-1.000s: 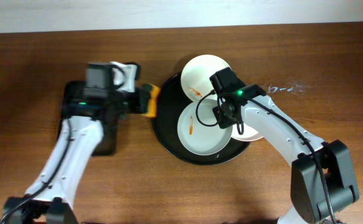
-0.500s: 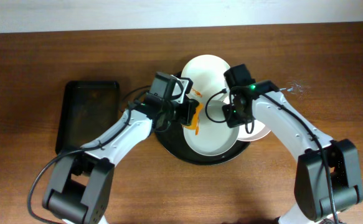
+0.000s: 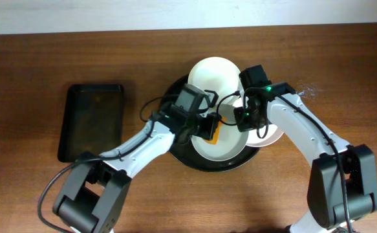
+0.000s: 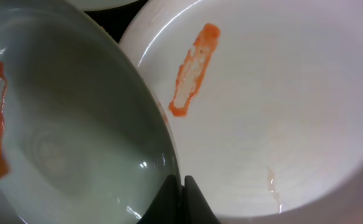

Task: Clean dirty plates on tray and stack at the side
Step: 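Scrub the green plate with the sponge while the right gripper holds it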

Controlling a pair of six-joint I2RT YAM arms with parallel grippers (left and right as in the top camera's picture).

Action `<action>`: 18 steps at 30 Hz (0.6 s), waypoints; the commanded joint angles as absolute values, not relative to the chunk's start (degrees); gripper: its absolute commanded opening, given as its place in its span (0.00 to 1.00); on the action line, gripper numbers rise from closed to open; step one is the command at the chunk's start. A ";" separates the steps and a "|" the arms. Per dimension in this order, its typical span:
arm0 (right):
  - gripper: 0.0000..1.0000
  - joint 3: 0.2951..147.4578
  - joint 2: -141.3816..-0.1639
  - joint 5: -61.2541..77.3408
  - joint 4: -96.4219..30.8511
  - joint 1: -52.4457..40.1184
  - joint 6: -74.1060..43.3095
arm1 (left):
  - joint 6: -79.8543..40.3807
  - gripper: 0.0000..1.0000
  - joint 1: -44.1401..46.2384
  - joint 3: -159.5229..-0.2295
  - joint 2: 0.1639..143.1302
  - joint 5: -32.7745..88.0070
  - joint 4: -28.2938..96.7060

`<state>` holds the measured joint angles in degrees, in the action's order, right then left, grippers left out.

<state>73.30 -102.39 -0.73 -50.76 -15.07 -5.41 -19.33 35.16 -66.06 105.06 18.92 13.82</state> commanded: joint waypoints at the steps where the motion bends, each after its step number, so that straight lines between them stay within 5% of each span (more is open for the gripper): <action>1: 0.04 74.17 -102.78 0.03 -50.81 -14.92 -6.46 | -20.49 0.00 36.84 -66.41 108.57 16.08 12.82; 18: 0.04 74.17 -102.78 0.03 -50.83 -14.92 -6.42 | -21.17 0.00 37.08 -66.41 116.40 9.72 11.60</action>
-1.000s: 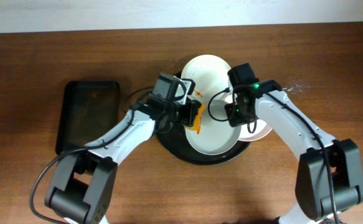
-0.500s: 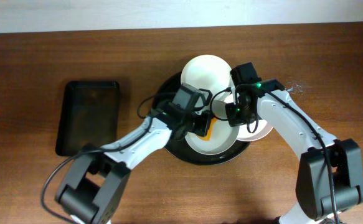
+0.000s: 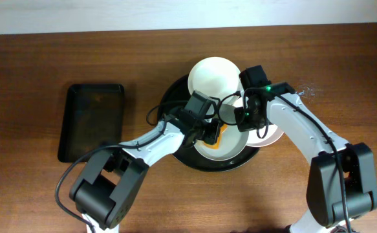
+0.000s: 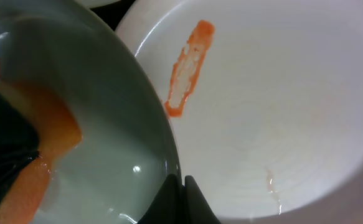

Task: Clean dirty plates on tray and stack at the side
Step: 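Scrub the green plate with the sponge while the right gripper holds it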

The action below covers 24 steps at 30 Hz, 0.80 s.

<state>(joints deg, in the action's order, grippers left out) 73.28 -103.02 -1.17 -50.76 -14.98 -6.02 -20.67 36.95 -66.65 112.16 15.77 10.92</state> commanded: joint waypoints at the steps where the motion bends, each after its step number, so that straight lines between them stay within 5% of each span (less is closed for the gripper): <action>1: 0.04 74.17 -102.78 0.03 -50.83 -14.92 -6.26 | -21.15 0.00 37.08 -66.41 116.81 9.15 11.57; 16: 0.05 74.17 -102.78 0.01 -51.03 -14.92 -6.26 | -21.17 0.00 36.97 -66.43 117.16 1.10 9.34; 19: 0.44 74.15 -102.80 -0.01 -50.70 -14.92 -6.28 | -21.17 0.00 36.97 -66.43 117.16 1.26 9.28; 24: 0.54 73.91 -102.94 0.01 -49.21 -14.92 -6.31 | -21.17 0.00 36.97 -66.43 117.16 1.28 9.28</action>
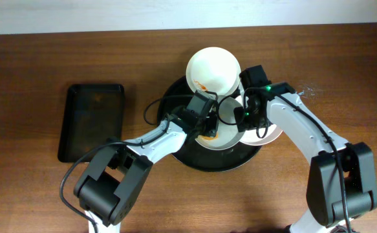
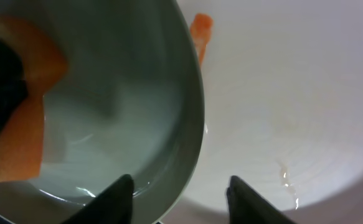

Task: Clean dirty plates on tray and stack at the side
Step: 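Scrub the green plate with the sponge while the right gripper holds it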

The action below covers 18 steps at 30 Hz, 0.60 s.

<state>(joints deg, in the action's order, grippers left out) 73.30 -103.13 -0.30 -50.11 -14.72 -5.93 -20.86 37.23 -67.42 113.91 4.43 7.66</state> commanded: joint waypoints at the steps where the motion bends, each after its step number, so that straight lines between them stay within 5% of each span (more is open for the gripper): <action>1: 0.54 73.67 -103.04 -0.01 -48.86 -14.92 -6.50 | -21.17 0.00 36.97 -66.43 117.16 1.28 9.28; 9: 0.38 71.66 -105.60 0.97 -46.24 -14.92 -8.03 | -21.17 0.00 36.97 -66.43 117.16 2.17 9.28; 18: 0.38 71.20 -106.56 0.89 -44.80 -14.92 -8.03 | -21.17 0.00 36.97 -66.43 117.16 2.15 9.26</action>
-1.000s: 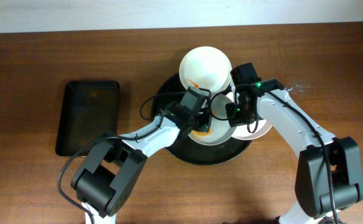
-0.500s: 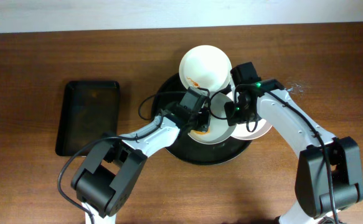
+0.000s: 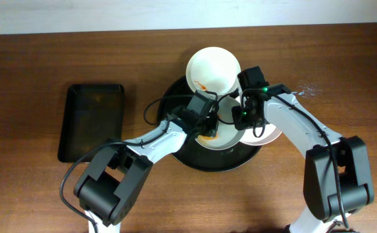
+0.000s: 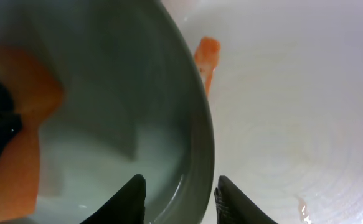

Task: Clean dirty plates on tray and stack at the side
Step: 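Scrub the green plate with the sponge while the right gripper holds it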

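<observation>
On the round black tray (image 3: 187, 153) lies a white plate (image 3: 226, 137). My left gripper (image 3: 207, 131) is over it, shut on an orange sponge (image 3: 208, 137) that rests on the plate's inside (image 4: 119, 93). The sponge (image 4: 35, 121) shows at the left of the right wrist view. My right gripper (image 4: 178, 182) is open, one finger on each side of this plate's rim. Beside it lies a second white plate (image 4: 293, 112) with an orange smear (image 4: 207, 51). A third white plate (image 3: 214, 68) with a small orange mark sits at the tray's far edge.
A black rectangular tray (image 3: 91, 122) lies on the brown wooden table (image 3: 39, 65) to the left. The right arm (image 3: 298, 126) reaches in from the right, over the second plate (image 3: 269, 134).
My right gripper's fingers stand a little closer together around the plate rim, and the view is closer to the rim. The left gripper and sponge have barely moved.
First my right gripper was shut on the middle plate's rim, with the sponge at the plate's left side. Then the sponge was in the plate. Later the right gripper stood open and the plate looked smaller. Now its fingers straddle the rim.
</observation>
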Controlling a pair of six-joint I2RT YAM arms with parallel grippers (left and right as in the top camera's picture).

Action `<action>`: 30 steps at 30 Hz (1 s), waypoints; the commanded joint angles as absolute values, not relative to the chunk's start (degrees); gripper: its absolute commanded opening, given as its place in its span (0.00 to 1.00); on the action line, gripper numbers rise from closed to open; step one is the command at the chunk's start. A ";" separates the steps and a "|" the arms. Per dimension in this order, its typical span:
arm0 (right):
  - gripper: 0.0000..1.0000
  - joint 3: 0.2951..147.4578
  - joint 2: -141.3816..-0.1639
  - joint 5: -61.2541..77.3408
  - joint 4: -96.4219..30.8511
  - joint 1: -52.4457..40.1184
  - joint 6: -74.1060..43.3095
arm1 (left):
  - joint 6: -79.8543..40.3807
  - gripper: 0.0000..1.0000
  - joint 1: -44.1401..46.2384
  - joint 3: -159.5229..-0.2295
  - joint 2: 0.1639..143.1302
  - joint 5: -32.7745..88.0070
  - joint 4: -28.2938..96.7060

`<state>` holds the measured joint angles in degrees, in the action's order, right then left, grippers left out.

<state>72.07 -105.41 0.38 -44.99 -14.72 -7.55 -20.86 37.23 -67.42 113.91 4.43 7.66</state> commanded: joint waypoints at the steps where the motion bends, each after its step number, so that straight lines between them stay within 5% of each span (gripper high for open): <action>1: 0.37 70.89 -106.63 0.89 -44.60 -14.92 -8.03 | -21.17 0.00 36.97 -66.43 117.16 2.15 9.26; 6: 0.36 69.63 -106.67 0.89 -43.18 -14.92 -8.05 | -21.17 0.00 36.97 -66.43 117.16 2.15 9.26; 12: 0.04 69.63 -106.67 0.89 -43.18 -14.92 -8.03 | -20.93 0.00 36.97 -66.43 117.16 2.11 9.26; 30: 0.04 69.63 -106.67 0.84 -43.24 -14.92 -8.03 | -19.64 0.00 36.95 -66.54 116.97 -0.95 9.06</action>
